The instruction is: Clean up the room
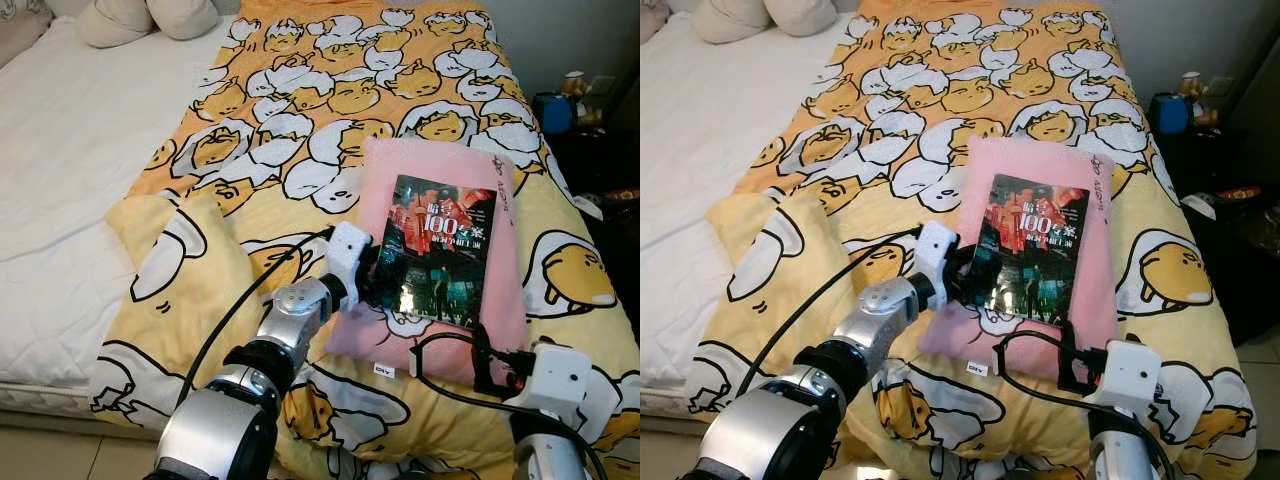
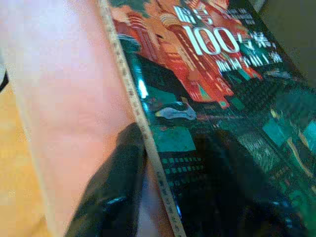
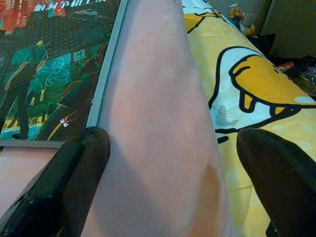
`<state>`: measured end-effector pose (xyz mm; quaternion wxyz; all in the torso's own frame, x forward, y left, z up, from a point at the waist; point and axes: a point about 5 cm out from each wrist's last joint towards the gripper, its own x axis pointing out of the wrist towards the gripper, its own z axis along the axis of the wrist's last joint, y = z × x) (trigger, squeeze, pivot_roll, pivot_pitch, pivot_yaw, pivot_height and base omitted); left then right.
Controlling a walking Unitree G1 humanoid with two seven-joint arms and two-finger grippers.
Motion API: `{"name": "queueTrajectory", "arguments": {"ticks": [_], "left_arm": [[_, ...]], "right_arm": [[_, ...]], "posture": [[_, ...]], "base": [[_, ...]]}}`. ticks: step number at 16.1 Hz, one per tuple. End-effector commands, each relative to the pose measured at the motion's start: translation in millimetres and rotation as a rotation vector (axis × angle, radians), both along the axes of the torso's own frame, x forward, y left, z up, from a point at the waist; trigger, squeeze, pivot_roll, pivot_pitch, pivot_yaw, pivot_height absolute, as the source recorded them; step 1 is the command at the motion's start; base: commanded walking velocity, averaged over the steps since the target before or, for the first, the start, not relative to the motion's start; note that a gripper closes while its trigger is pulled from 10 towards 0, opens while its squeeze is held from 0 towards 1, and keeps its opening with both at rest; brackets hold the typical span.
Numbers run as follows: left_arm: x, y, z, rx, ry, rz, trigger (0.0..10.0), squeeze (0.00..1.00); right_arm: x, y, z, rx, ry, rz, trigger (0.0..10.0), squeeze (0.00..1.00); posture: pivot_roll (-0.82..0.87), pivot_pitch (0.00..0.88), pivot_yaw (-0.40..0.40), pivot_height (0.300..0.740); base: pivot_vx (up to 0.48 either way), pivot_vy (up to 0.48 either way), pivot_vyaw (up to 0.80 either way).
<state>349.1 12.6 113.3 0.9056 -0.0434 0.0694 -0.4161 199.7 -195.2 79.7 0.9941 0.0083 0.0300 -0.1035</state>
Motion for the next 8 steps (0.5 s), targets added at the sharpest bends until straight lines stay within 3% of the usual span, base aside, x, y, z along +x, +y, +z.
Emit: {"name": "queueTrajectory", "arguments": {"ticks": [1, 3, 5, 6, 8], "left_arm": [[-19.4, -26.7, -17.4, -0.025, 0.118, -0.087, 0.0, 0.0], [-18.4, -25.9, -13.2, -0.014, 0.073, -0.114, 0.0, 0.0], [-12.8, -25.5, 0.1, -0.126, 0.064, -0.098, 0.0, 0.0], [-11.6, -24.7, 2.2, -0.129, 0.053, -0.096, 0.0, 0.0], [-3.5, -14.7, 17.9, -0.212, 0.002, -0.081, 0.0, 0.0]], "right_arm": [[2.5, 5.1, -0.6, 0.001, -0.008, 0.015, 10.0, 0.0], [8.2, 5.8, 0.5, 0.002, -0.018, 0.023, 10.0, 0.0], [14.0, 3.0, 1.4, 0.001, -0.026, 0.019, 10.0, 0.0], [15.7, 2.6, 1.4, 0.001, -0.028, 0.019, 10.0, 0.0], [23.0, 1.1, 5.1, -0.004, -0.05, 0.019, 10.0, 0.0]], "posture": [[-0.06, 0.185, 0.122, 0.74], [-0.06, 0.162, 0.122, 0.74], [-0.06, 0.14, 0.119, 0.74], [-0.06, 0.137, 0.119, 0.74], [-0.06, 0.106, 0.118, 0.74]], "base": [[0.0, 0.0, 0.0], [0.0, 0.0, 0.0], [0.0, 0.0, 0.0], [0.0, 0.0, 0.0], [0.0, 0.0, 0.0]]}}
